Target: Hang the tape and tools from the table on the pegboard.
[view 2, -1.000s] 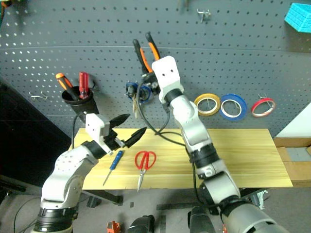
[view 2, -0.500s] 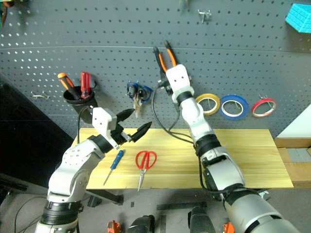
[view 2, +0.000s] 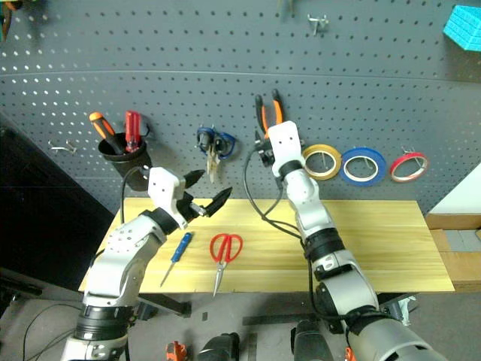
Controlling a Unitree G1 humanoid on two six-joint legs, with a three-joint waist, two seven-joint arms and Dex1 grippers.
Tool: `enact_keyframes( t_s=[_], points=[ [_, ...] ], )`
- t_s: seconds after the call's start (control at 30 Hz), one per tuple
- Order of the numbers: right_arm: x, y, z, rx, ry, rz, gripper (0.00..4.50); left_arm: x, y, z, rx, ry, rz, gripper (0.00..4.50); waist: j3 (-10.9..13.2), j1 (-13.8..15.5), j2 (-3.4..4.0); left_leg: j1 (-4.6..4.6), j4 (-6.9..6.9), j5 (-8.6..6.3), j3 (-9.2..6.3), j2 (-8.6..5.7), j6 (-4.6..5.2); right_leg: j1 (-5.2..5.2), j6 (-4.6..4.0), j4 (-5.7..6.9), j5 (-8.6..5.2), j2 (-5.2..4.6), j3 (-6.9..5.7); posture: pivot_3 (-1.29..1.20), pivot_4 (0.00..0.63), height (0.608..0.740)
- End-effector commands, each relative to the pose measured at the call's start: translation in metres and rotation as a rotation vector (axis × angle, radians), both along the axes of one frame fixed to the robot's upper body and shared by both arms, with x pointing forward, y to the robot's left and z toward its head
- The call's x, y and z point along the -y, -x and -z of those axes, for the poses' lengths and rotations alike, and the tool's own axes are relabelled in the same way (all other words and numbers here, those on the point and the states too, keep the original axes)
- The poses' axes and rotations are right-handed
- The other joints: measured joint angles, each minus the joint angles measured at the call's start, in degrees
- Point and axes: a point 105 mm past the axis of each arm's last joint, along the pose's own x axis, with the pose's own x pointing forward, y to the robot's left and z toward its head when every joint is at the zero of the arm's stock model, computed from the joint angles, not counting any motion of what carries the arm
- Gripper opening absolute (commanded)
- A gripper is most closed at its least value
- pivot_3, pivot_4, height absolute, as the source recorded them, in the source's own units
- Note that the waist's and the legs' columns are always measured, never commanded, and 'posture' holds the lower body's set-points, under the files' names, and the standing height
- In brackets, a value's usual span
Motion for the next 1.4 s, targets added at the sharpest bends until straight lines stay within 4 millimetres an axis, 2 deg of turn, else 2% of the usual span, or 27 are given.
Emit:
enact_keyframes(
  t_s=[0.03,0.13,0.23,0.4,0.5,0.6,0.7,0.8,1.07,1.37,1.4],
  points=[
    [0.006,0.007,0.0,-0.038,0.006,-0.026,4.48,-0.001,0.001,0.006,-0.033,0.015,-0.022,4.5,0.0,0.0,0.0,0.0,0.0,0.0,0.0,0.0,0.0,0.0,0.0,0.01,0.0,0.0,0.0,-0.1,0.145,0.74],
    [0.01,0.015,0.011,-0.108,0.028,-0.052,4.48,-0.003,0.002,0.016,-0.087,0.027,-0.041,4.5,0.0,0.0,0.0,0.0,0.01,0.0,-0.01,0.0,0.0,0.0,0.0,0.03,0.0,0.0,-0.01,-0.1,0.143,0.74],
    [0.011,0.034,0.027,-0.203,0.079,-0.138,4.48,-0.007,0.007,0.028,-0.158,0.044,-0.074,4.5,0.0,-0.1,0.0,-0.01,0.02,0.0,-0.01,0.01,0.0,-0.01,0.0,0.02,0.0,0.0,-0.01,-0.11,0.145,0.74],
    [-0.002,0.086,0.057,-0.405,0.148,-0.404,4.48,-0.022,0.026,0.082,-0.415,0.019,-0.187,4.5,0.0,-0.4,0.01,0.0,0.01,-0.01,-0.01,0.03,0.01,0.0,0.01,0.01,-0.01,0.0,-0.01,-0.12,0.154,0.74],
    [-0.003,0.111,0.071,-0.5,0.184,-0.498,4.48,-0.026,0.037,0.112,-0.556,-0.011,-0.255,4.5,0.0,-0.2,0.0,0.0,0.04,-0.01,-0.04,0.02,0.01,0.0,0.03,0.02,-0.02,0.0,-0.03,-0.13,0.16,0.74],
    [-0.002,0.13,0.082,-0.565,0.211,-0.547,4.48,-0.024,0.049,0.143,-0.718,-0.082,-0.3,4.5,0.0,-0.1,0.0,0.02,0.15,0.01,-0.11,0.03,0.03,0.11,0.28,-0.01,-0.19,0.02,-0.09,-0.14,0.163,0.74],
    [-0.004,0.141,0.087,-0.604,0.227,-0.585,4.48,-0.016,0.051,0.155,-0.776,-0.094,-0.298,4.5,0.0,-0.1,-0.01,0.03,0.27,0.04,-0.14,0.01,0.08,0.18,0.29,0.0,-0.18,0.02,-0.13,-0.15,0.166,0.74],
    [-0.007,0.146,0.088,-0.622,0.24,-0.606,4.48,-0.016,0.046,0.164,-0.818,-0.084,-0.35,4.5,0.0,0.1,-0.02,0.01,0.39,0.05,-0.17,0.02,0.08,0.19,0.28,0.02,-0.15,0.03,-0.15,-0.15,0.169,0.74],
    [-0.001,0.145,0.089,-0.636,0.256,-0.586,4.48,-0.008,0.029,0.184,-0.915,-0.073,-0.453,4.5,0.0,0.0,-0.03,-0.07,0.46,0.04,-0.18,0.01,0.08,0.19,0.31,-0.04,-0.14,0.04,-0.17,-0.18,0.178,0.74],
    [0.001,0.148,0.086,-0.668,0.236,-0.615,4.48,0.004,0.034,0.203,-1.033,-0.1,-0.432,4.5,0.0,-0.2,-0.02,-0.05,0.47,0.04,-0.18,0.01,0.08,0.23,0.34,-0.04,-0.12,0.04,-0.17,-0.19,0.18,0.74],
    [0.0,0.151,0.086,-0.673,0.24,-0.629,4.5,0.003,0.035,0.205,-1.042,-0.099,-0.435,4.3,0.0,-0.2,-0.01,-0.03,0.49,0.04,-0.18,0.0,0.08,0.25,0.35,-0.04,-0.12,0.03,-0.17,-0.19,0.18,0.74]
  ],
)
